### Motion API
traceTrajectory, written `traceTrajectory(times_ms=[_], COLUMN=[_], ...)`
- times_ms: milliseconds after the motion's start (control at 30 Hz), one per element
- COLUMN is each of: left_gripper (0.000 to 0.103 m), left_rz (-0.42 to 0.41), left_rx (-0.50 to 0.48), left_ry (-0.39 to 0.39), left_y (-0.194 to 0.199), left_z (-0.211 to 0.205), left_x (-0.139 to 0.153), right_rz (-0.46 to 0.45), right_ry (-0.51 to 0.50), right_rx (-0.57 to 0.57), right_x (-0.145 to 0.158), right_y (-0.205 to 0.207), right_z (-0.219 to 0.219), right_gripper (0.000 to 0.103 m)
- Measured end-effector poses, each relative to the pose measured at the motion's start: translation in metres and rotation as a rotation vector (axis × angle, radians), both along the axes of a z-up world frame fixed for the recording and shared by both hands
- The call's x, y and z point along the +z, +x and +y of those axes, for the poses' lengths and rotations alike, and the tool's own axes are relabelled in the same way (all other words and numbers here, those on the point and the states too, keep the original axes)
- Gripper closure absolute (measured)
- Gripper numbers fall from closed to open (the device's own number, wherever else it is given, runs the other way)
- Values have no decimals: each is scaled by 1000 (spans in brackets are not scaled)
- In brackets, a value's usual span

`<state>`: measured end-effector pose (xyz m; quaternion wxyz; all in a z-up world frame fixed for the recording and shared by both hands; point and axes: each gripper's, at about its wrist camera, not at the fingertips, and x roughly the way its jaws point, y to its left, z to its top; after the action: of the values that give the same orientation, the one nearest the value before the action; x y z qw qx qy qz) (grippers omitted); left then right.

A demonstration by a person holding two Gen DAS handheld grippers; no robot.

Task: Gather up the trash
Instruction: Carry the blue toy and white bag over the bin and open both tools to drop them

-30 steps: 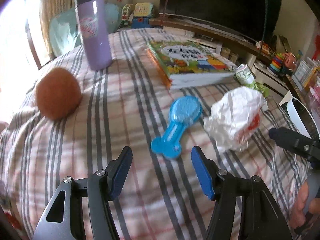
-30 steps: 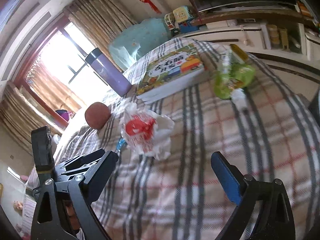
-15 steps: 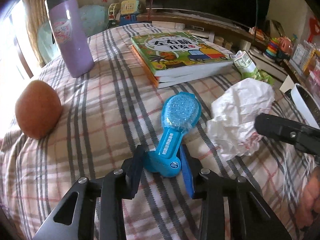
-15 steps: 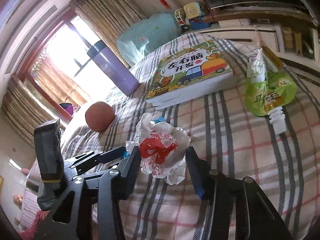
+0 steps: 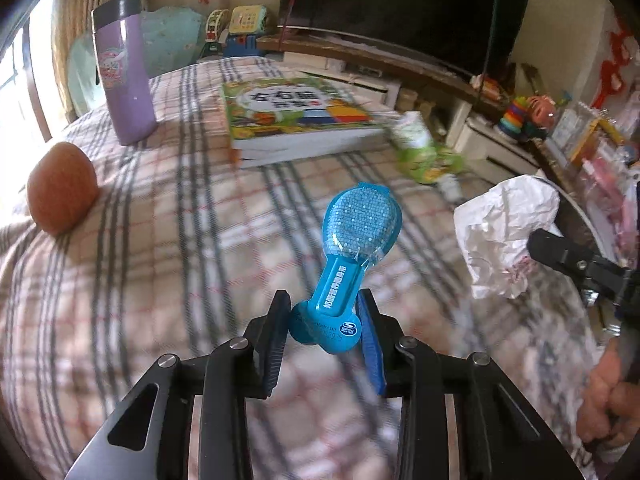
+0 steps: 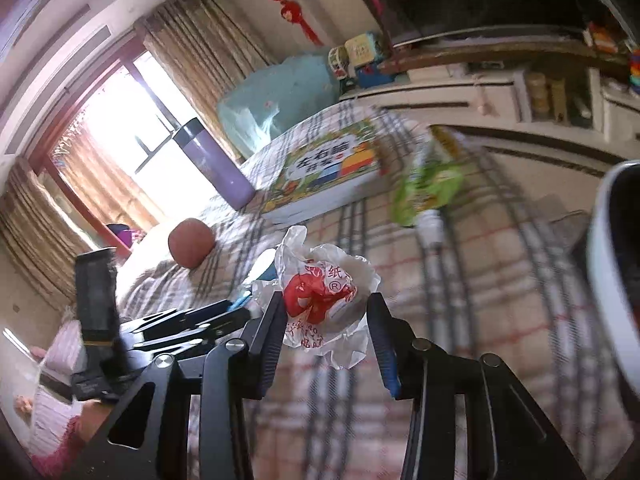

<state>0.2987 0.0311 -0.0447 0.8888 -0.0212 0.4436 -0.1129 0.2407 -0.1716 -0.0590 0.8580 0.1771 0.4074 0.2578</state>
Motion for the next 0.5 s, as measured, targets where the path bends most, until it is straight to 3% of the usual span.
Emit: traceTrajectory(times_ms=[200, 500], left_gripper=[71, 71], left_rz=[9, 7], left_rx=[-24, -66], left_ry=[-62, -72], left_y=[-24, -48], left_z=[-23, -60], left_x=[6, 10], right_rz=[-21, -33], right_ry=[-38, -55], right_rx=[-43, -113], right_x=[5, 5], right_y=[-24, -55], right_z=[-30, -73], right_gripper=[62, 62])
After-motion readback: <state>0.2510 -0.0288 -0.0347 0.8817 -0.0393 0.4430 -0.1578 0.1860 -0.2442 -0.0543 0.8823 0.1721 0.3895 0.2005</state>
